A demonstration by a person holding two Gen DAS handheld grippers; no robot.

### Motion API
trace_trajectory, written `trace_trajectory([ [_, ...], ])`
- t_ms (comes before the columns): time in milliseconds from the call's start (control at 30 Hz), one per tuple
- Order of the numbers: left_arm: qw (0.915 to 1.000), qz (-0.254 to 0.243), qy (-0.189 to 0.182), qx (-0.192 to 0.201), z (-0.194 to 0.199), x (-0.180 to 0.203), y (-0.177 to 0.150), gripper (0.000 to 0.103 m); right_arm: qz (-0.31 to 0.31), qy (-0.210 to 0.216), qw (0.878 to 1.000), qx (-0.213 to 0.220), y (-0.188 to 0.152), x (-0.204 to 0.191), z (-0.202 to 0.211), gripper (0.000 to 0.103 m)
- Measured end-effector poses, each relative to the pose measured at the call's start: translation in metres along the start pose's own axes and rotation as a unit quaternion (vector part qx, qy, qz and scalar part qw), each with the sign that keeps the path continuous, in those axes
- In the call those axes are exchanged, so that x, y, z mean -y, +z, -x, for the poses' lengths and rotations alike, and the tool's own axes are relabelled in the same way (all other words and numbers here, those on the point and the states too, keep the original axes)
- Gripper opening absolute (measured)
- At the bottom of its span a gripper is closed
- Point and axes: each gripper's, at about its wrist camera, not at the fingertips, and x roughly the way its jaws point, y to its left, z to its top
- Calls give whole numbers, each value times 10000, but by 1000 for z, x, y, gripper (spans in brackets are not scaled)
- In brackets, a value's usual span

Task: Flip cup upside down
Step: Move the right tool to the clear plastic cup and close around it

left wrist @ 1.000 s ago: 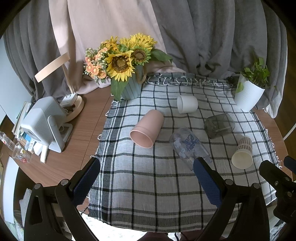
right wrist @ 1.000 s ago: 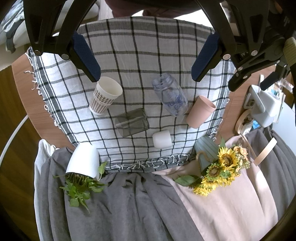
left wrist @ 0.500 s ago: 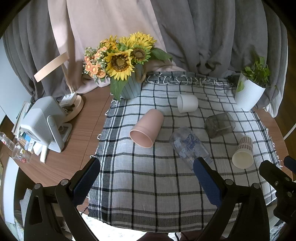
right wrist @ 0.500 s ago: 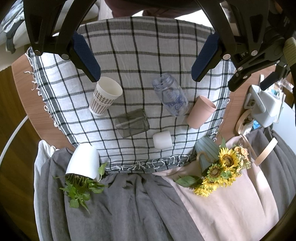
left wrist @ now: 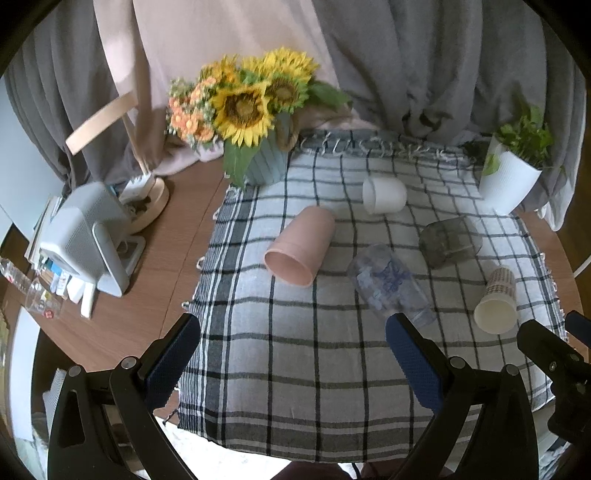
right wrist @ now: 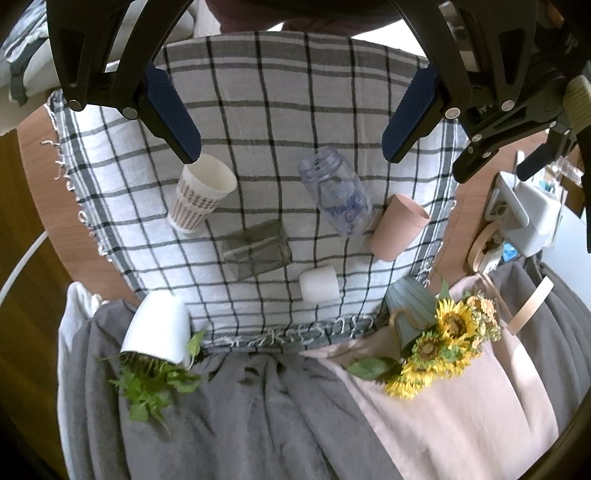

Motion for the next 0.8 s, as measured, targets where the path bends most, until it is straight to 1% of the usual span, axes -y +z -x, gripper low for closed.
trace_trajectory([
  [133,9990,239,-2,-366,-18,-10,-1,103,22,43,9996,-291,4,-6,-24,99],
  [167,9985,316,37,-445,-24,-14,-2,103,55,115,9989,-448,6,-9,-35,99],
  [267,9958,475,268,-737,-44,-22,-8,103,241,201,9962,-814,10,-18,-61,99],
  [367,9927,566,427,-971,-60,-27,-11,102,463,172,9934,-1034,15,-27,-82,99],
  [433,9897,671,500,-1165,-73,-30,-15,102,602,158,9919,-1111,20,-32,-93,99],
  [533,9862,794,559,-1341,-88,-33,-15,102,814,152,9887,-1254,24,-39,-112,99],
  [667,9816,960,617,-1531,-109,-36,-15,102,1109,173,9833,-1434,25,-50,-139,99],
  [700,9803,982,649,-1586,-113,-37,-15,102,1171,112,9817,-1500,34,-53,-150,99],
  [800,9782,1030,649,-1685,-124,-37,-15,102,1319,67,9780,-1616,36,-59,-169,99],
])
